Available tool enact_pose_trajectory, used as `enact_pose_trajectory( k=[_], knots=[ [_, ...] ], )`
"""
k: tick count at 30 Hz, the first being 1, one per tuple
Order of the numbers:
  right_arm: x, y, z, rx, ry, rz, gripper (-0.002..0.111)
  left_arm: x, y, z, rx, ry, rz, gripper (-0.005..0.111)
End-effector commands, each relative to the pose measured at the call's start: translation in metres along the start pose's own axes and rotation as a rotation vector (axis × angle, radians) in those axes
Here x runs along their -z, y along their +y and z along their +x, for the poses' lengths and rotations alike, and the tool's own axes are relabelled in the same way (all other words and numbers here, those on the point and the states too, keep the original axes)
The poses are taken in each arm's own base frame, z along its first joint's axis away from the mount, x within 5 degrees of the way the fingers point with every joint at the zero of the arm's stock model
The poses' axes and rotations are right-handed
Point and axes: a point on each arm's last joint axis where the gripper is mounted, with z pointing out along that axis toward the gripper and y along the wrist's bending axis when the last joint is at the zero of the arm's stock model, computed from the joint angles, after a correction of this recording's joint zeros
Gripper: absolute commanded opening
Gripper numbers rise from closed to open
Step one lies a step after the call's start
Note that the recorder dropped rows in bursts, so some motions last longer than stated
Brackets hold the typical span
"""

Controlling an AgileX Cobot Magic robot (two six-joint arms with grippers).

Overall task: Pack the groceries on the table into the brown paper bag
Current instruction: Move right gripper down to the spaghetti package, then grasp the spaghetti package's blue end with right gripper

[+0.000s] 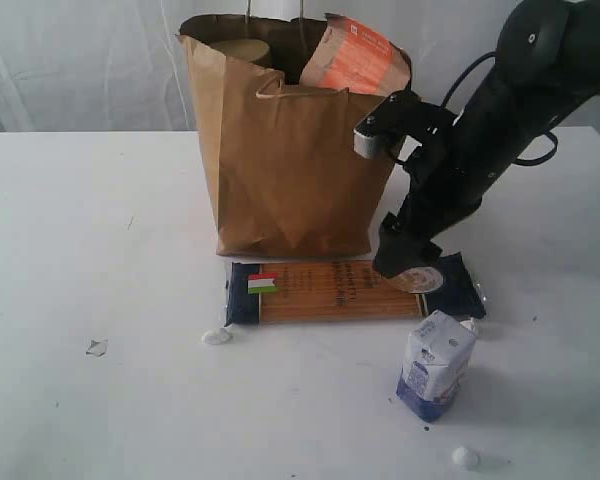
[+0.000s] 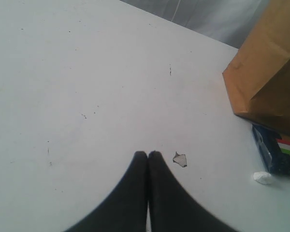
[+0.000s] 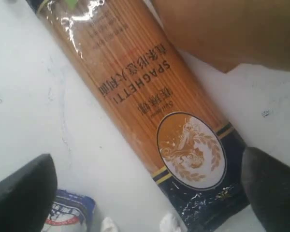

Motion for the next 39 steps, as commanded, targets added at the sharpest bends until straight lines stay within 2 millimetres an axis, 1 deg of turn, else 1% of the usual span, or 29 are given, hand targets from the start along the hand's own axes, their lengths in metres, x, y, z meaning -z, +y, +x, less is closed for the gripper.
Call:
enact_pose_trajectory(
  k=[1, 10, 13, 17, 20, 22, 26, 33, 35, 39],
  knots=[
    [0.001, -0.001, 0.001, -0.126, -0.014, 0.004, 0.096, 0.0, 0.0, 0.001, 0.005, 0.001, -0.002, 0.0],
    [-0.001, 0.0, 0.003, -0.141, 0.014, -0.022, 0.096, 0.001, 0.0, 0.001, 0.004, -0.006, 0.002, 0.0],
    [-0.012, -0.002, 0.006, -0.055, 0.043, -0.038, 0.096, 0.003, 0.0, 0.0, 0.001, -0.038, 0.015, 0.0],
    [-0.041, -0.009, 0.01, 0.087, 0.073, -0.063, 0.096, 0.004, -0.001, -0.001, 0.0, -0.05, 0.02, 0.0],
    [-0.06, -0.014, 0.013, 0.117, 0.082, -0.062, 0.096, 0.004, -0.001, -0.001, 0.0, -0.05, 0.02, 0.0],
    [-0.069, -0.016, 0.014, 0.129, 0.088, -0.064, 0.096, 0.004, -0.001, -0.001, 0.0, -0.05, 0.02, 0.0],
    [-0.08, -0.021, 0.015, 0.129, 0.078, -0.038, 0.096, 0.004, -0.001, -0.001, 0.0, -0.05, 0.02, 0.0],
    [-0.091, -0.031, 0.012, 0.134, 0.028, 0.055, 0.096, 0.004, -0.001, -0.001, 0.0, -0.05, 0.02, 0.0],
    [-0.097, -0.032, 0.013, 0.13, 0.035, 0.047, 0.096, 0.004, -0.001, -0.001, 0.0, -0.05, 0.02, 0.0],
    [-0.108, -0.028, 0.021, 0.121, 0.086, -0.021, 0.096, 0.004, -0.001, -0.001, 0.0, -0.05, 0.02, 0.0]
  ],
)
